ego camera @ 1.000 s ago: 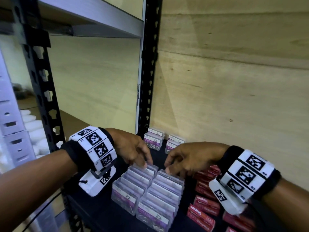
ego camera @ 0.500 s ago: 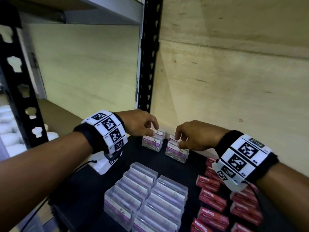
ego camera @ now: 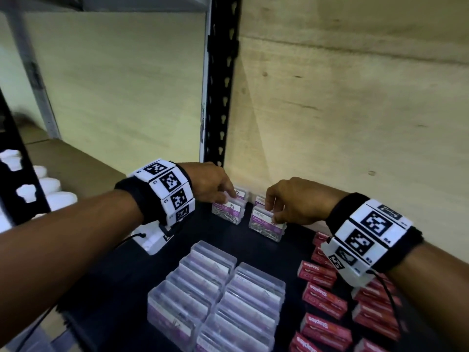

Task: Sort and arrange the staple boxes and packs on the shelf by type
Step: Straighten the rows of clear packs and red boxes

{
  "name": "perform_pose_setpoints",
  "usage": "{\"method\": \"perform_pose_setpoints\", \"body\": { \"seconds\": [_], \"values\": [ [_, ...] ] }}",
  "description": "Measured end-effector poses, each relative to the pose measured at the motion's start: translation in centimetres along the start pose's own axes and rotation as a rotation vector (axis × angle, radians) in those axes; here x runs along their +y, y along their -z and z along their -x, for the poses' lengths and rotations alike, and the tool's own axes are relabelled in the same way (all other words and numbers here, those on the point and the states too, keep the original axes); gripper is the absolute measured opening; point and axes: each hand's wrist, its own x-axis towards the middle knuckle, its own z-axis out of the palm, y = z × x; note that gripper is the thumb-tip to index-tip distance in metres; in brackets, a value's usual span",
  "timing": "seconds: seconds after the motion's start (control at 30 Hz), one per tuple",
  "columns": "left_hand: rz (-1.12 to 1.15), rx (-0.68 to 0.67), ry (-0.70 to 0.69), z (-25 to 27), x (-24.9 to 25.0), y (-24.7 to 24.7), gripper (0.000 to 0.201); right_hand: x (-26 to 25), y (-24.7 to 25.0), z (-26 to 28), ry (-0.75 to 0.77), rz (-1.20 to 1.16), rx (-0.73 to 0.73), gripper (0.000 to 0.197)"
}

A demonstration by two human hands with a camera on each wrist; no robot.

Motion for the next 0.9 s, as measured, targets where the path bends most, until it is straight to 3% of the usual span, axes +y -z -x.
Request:
{"method": "perform_pose_setpoints", "body": {
  "seconds": [0.27,0.9],
  "values": [
    [0.066,-0.059,0.01,1.0,1.1,0.4,0.035,-0.1,0.3,0.9,0.028,-0.087,-0.107,0.042],
    [0.056,-0.208,0.028,7.3,5.6,0.7,0.04,-1.9,-0.8,6.2,0.075,-0.252,-0.194,0.037]
  ]
}}
